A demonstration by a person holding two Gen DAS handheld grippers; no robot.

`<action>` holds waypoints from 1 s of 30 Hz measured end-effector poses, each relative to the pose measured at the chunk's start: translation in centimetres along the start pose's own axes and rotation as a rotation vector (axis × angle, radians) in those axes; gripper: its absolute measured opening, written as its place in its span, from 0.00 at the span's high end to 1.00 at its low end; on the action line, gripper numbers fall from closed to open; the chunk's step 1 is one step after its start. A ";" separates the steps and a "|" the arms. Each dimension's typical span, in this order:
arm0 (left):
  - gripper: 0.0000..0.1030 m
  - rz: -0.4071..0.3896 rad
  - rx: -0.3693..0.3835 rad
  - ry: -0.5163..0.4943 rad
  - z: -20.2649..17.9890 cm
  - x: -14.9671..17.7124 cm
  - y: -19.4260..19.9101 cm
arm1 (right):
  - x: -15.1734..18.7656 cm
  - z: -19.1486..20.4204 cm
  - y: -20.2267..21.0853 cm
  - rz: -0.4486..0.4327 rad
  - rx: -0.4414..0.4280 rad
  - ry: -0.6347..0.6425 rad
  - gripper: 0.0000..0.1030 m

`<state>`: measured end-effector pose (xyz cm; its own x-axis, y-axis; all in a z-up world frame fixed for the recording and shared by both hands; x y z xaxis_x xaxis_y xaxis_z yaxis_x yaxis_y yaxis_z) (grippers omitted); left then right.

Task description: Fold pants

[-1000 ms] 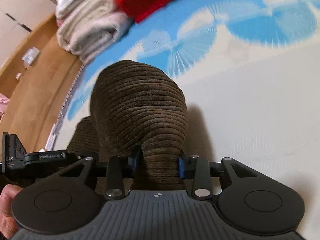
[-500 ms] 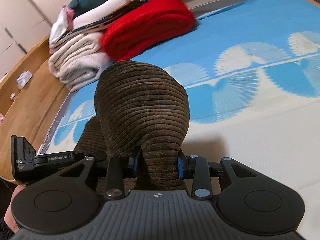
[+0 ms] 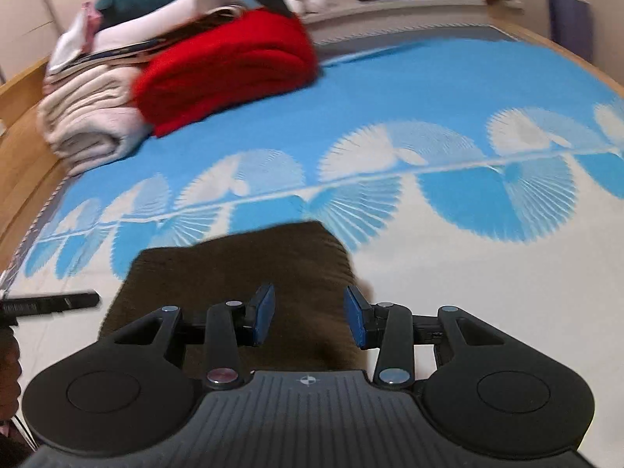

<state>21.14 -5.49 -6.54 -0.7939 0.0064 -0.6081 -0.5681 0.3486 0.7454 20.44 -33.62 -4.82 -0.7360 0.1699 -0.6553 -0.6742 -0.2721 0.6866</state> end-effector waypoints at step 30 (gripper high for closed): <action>0.92 0.094 -0.025 -0.082 1.3 1.6 -6.2 | -1.1 4.0 -5.0 0.124 -0.002 0.071 0.52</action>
<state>23.62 -6.46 -12.49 -0.8242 0.1145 -0.5546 -0.4982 0.3192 0.8062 24.37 -28.62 -6.33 -0.8074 0.0673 -0.5862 -0.5782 -0.2884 0.7632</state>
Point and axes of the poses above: each gripper's, at about its wrist camera, not at the fingertips, and y roughly against the way its jaws point, z to its left, x to its underside, the point moved 7 cm from there along -y, roughly the way its jaws point, and after that the axes turned 2 degrees about x, right-handed, at the moved point
